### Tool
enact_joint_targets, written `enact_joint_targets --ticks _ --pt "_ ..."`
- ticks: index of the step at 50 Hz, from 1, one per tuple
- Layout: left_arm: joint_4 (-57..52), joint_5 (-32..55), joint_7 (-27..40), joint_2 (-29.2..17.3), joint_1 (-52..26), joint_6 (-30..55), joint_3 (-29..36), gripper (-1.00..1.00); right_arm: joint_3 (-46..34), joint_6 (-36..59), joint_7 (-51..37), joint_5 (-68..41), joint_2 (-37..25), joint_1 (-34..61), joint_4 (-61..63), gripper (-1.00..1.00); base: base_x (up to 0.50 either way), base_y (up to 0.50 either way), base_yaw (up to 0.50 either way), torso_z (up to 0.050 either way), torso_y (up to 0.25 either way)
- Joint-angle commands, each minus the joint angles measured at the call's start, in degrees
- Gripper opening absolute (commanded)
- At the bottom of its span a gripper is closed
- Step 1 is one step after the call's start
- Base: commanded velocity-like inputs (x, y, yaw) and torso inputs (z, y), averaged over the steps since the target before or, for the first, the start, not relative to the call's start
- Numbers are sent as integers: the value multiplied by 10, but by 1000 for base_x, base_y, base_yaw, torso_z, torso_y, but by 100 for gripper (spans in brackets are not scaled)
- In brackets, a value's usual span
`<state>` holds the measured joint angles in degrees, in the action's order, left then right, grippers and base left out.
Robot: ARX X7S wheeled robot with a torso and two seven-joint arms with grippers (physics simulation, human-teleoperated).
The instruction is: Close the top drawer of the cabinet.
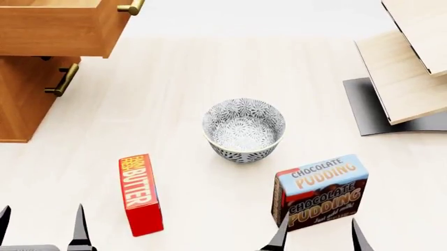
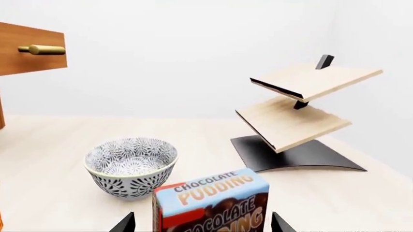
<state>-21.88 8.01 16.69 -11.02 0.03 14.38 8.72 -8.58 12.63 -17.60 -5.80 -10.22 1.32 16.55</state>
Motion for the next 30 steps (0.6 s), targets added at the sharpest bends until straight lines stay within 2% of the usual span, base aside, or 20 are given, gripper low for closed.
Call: enact_joint_targets --ticks 1,8,30 --pt "7 6 3 -4 -2 -4 3 100 -5 1 -5 -2 -1 5 -10 100 0 0 0 0 0" --pt "15 9 3 -5 -5 -6 6 100 -6 -1 -6 -5 -3 7 -18 100 100 -4 0 0 0" --pt "31 13 6 -8 -7 -13 17 100 -11 -10 -14 -7 -9 11 -33 100 192 -122 0 0 0"
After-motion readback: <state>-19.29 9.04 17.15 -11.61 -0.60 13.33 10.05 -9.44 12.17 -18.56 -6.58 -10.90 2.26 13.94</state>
